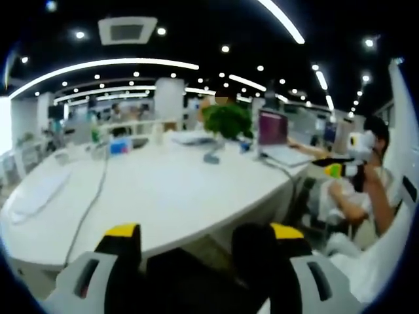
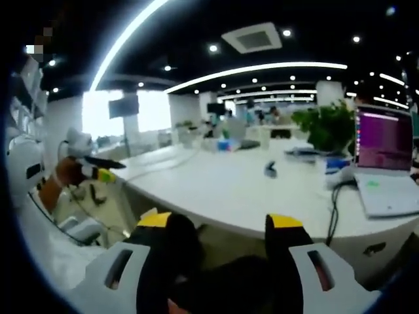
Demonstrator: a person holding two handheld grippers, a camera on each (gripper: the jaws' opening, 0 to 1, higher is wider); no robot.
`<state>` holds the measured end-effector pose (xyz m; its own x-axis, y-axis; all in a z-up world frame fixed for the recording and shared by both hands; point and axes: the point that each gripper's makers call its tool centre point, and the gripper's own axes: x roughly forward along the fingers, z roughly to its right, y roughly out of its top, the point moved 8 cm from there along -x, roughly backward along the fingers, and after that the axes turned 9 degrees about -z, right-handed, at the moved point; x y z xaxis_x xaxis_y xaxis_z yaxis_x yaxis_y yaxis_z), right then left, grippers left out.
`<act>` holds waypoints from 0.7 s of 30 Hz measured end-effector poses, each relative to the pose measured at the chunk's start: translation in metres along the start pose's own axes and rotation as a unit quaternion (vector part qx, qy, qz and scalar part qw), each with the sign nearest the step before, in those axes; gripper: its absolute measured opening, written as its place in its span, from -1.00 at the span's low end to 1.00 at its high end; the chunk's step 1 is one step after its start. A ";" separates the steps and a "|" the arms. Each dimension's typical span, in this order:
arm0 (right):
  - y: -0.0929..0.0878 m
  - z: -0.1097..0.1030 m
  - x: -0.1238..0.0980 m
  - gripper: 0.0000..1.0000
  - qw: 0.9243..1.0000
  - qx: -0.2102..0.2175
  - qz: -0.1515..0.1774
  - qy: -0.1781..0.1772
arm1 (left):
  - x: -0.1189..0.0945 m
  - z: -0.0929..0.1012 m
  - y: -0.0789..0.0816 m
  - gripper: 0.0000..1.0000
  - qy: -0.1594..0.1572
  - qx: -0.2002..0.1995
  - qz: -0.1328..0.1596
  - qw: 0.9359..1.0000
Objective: Pick up the paper insert the paper into the punch align the paper edges press the punch to punch holes
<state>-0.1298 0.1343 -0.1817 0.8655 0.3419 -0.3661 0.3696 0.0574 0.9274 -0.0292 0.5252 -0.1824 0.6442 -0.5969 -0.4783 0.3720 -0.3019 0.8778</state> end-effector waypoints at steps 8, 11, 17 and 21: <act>0.003 0.006 0.012 0.14 1.000 0.002 -0.001 0.004 | 0.012 -0.008 0.003 0.54 0.002 0.002 0.000 1.000; 0.005 0.008 0.017 0.15 1.000 0.001 -0.002 0.005 | 0.019 -0.009 0.006 0.53 0.002 0.001 0.002 1.000; 0.008 0.014 0.032 0.15 1.000 0.002 -0.006 0.008 | 0.034 -0.011 0.014 0.53 0.000 0.003 0.006 1.000; 0.011 0.018 0.042 0.15 1.000 -0.001 -0.010 0.009 | 0.041 -0.014 0.018 0.53 -0.001 0.007 0.006 1.000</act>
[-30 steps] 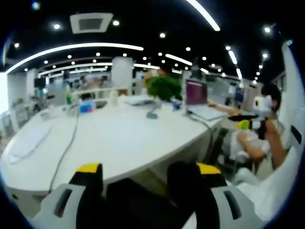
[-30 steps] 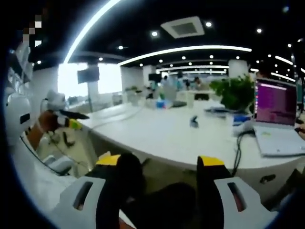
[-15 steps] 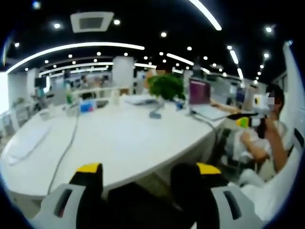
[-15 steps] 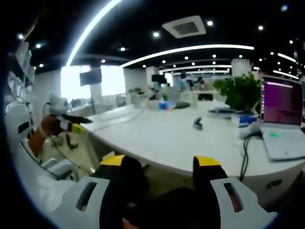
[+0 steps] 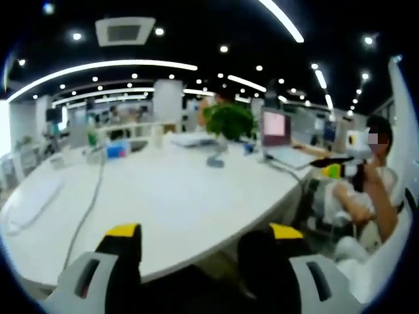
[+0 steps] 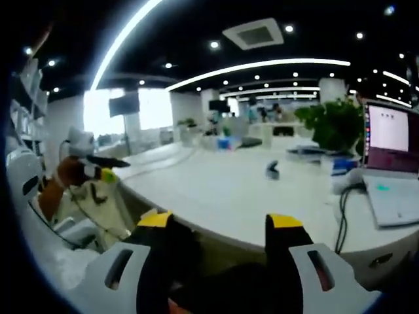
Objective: Pick up the paper insert the paper into the punch align the paper edges press the punch to punch holes
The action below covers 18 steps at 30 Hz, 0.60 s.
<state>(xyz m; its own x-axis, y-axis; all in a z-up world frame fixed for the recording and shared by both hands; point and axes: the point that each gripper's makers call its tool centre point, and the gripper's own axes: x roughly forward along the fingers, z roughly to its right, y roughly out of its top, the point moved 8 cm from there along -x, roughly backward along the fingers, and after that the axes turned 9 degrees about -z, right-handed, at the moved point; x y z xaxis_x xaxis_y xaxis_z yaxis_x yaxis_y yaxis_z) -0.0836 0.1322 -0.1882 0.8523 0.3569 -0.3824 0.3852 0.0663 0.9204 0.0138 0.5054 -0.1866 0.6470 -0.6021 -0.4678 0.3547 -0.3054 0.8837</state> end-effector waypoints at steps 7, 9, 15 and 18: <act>0.005 0.009 0.024 0.16 1.000 0.003 -0.012 0.006 | 0.018 -0.011 0.005 0.53 0.010 0.003 -0.006 1.000; 0.006 0.009 0.028 0.15 1.000 0.002 -0.012 0.011 | 0.022 -0.013 0.007 0.53 0.010 0.006 -0.007 1.000; 0.005 0.013 0.051 0.15 1.000 0.001 -0.024 0.019 | 0.036 -0.017 0.007 0.52 0.002 -0.001 -0.006 1.000; 0.005 0.015 0.058 0.15 0.999 0.003 -0.030 0.022 | 0.045 -0.021 0.007 0.52 0.002 -0.006 -0.011 1.000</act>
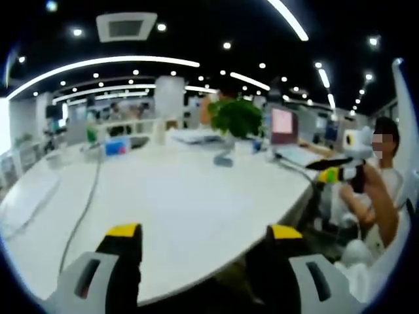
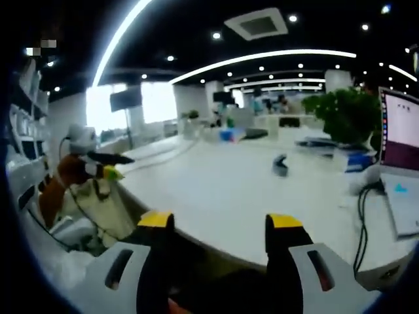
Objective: Pick up the paper insert the paper into the punch align the paper edges press the punch to punch holes
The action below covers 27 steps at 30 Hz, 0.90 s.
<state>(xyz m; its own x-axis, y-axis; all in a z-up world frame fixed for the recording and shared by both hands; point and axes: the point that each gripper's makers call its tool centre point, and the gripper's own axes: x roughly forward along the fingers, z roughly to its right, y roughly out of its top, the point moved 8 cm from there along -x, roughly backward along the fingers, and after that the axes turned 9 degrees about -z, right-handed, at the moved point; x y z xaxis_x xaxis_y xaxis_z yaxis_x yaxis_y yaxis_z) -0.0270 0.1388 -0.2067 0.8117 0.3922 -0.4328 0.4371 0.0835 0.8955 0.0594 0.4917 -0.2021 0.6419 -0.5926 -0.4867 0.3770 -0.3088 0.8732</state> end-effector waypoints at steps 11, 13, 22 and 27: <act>0.005 0.006 0.013 0.12 1.000 -0.011 -0.005 -0.013 | 0.017 -0.010 0.006 0.51 0.001 0.002 0.000 1.000; 0.005 0.008 0.014 0.12 1.000 -0.010 -0.006 -0.017 | 0.018 -0.010 0.005 0.51 0.001 0.002 -0.002 1.000; 0.006 0.007 0.020 0.12 1.000 -0.011 -0.007 -0.015 | 0.020 -0.011 0.005 0.51 0.006 0.004 -0.001 1.000; 0.007 0.006 0.020 0.12 1.000 -0.011 -0.005 -0.013 | 0.019 -0.009 0.005 0.51 0.008 0.006 -0.003 1.000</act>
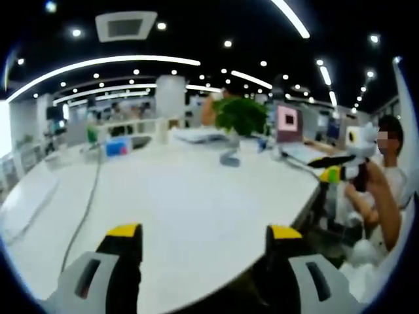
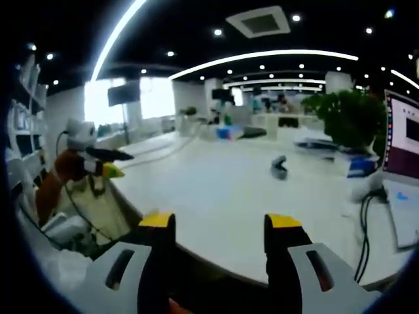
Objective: Pick up the paper insert the paper into the punch align the paper edges press the punch to punch holes
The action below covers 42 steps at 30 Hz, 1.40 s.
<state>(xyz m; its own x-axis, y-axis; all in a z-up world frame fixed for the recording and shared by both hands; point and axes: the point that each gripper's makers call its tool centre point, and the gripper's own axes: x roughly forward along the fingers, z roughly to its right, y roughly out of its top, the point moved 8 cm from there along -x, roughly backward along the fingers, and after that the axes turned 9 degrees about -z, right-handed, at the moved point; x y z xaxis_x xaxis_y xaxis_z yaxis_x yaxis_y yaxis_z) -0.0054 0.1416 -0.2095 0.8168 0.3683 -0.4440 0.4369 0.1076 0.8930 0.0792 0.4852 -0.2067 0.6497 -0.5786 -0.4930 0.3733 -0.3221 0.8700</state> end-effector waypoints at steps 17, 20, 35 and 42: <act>0.007 -0.009 -0.005 -0.06 0.998 0.022 0.051 0.044 | -0.008 0.005 0.001 0.51 0.008 0.004 0.001 1.000; 0.007 -0.011 -0.002 -0.03 0.998 0.012 0.047 0.043 | -0.006 0.004 0.000 0.51 0.008 0.003 -0.001 1.000; 0.001 -0.007 0.015 -0.15 0.999 0.016 0.023 0.036 | 0.007 -0.001 -0.004 0.51 -0.001 0.002 -0.006 1.000; 0.002 -0.007 0.025 -0.08 0.999 0.010 0.011 0.031 | 0.023 -0.009 -0.007 0.51 0.003 0.003 -0.009 1.000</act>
<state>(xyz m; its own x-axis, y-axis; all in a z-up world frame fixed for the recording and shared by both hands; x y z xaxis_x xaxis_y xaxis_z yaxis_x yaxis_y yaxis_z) 0.0132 0.1572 -0.2187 0.8020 0.4262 -0.4185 0.4268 0.0813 0.9007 0.0972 0.4811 -0.2241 0.6472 -0.5672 -0.5093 0.3821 -0.3367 0.8606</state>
